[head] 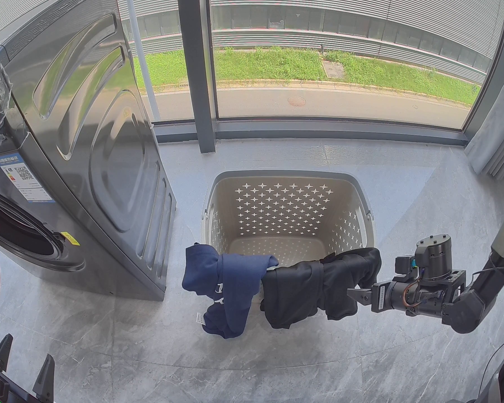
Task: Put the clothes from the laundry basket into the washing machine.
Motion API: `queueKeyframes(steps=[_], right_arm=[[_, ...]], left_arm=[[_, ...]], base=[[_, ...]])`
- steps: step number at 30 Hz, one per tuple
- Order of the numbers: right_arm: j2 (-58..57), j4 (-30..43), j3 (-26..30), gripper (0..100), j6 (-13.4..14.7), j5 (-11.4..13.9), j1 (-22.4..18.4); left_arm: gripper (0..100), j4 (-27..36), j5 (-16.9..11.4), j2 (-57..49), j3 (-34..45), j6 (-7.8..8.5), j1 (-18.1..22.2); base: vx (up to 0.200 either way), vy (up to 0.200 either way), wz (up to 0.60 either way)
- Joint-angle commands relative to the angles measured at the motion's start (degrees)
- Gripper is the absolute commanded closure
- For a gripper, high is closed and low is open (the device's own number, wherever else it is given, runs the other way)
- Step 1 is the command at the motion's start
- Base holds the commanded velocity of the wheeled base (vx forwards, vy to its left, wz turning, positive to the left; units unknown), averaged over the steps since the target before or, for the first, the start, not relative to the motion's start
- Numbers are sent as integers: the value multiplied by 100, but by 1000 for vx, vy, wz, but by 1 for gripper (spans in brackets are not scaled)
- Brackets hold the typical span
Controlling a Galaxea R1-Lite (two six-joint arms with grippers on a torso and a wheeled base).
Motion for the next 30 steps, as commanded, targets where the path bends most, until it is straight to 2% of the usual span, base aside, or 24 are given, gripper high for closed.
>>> queueKeyframes(steps=[1, 10, 16, 17, 26, 30], right_arm=[[751, -94, -454, 0, 14, 17, -39], [1270, -103, -1148, 0, 49, 0, -39], [1349, -112, -1315, 0, 67, 0, -100], [1349, -112, -1333, 100, 76, 8, -100], [1314, -138, -1254, 100, 111, 8, -47], [1059, -165, -1017, 100, 128, 8, 49]], left_arm=[[0, -2, 2, -95, 101, -11, -2], [0, -2, 2, -95, 101, -20, -2], [0, -2, 2, -95, 101, -20, -2], [0, -2, -7, -95, 101, -20, -2], [0, -2, 2, -95, 101, -28, -2], [0, -2, 2, -95, 101, -28, -2]], base=[[0, 0, 0], [0, 0, 0], [0, 0, 0], [0, 0, 0], [0, 0, 0], [0, 0, 0]])
